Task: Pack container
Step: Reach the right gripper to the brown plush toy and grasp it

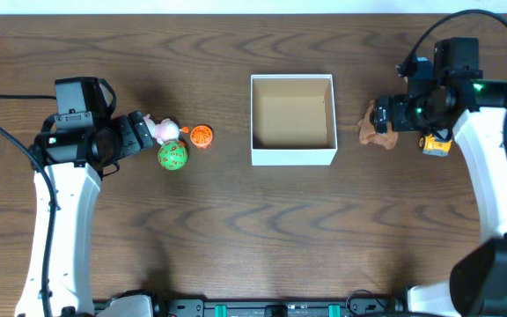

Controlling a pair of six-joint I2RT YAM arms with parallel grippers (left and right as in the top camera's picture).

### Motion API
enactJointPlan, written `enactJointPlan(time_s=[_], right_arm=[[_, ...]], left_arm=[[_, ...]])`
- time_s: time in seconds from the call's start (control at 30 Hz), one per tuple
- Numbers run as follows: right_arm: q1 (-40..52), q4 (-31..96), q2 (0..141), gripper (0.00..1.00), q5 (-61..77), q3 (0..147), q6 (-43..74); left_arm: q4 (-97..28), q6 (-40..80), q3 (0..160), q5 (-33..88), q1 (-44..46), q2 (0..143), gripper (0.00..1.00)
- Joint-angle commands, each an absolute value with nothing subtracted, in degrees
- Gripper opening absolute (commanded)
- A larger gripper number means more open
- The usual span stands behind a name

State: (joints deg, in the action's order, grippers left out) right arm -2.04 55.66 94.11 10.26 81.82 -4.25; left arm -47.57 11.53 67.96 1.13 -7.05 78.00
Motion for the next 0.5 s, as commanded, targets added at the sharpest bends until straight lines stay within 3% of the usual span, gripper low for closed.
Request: enactJointPlan(time_s=[0.0,0.13,0.47], right_arm=[[-2.7,53.8,97.3,0.99,6.9,82.7,-0.6],[-2.7,51.5,102.3,0.99,0.8,82.7,3.8],[-2.0,44.5,113.3,0.99,3.5,82.7,6.6]], left_arm=[[-47.7,10.2,69.1,1.0,-7.4,78.9,0.98],[-47.7,10.2,68.9,1.0,-7.4,79.6,0.98],[-47.7,10.2,68.9,1.0,-7.4,79.7,0.98]])
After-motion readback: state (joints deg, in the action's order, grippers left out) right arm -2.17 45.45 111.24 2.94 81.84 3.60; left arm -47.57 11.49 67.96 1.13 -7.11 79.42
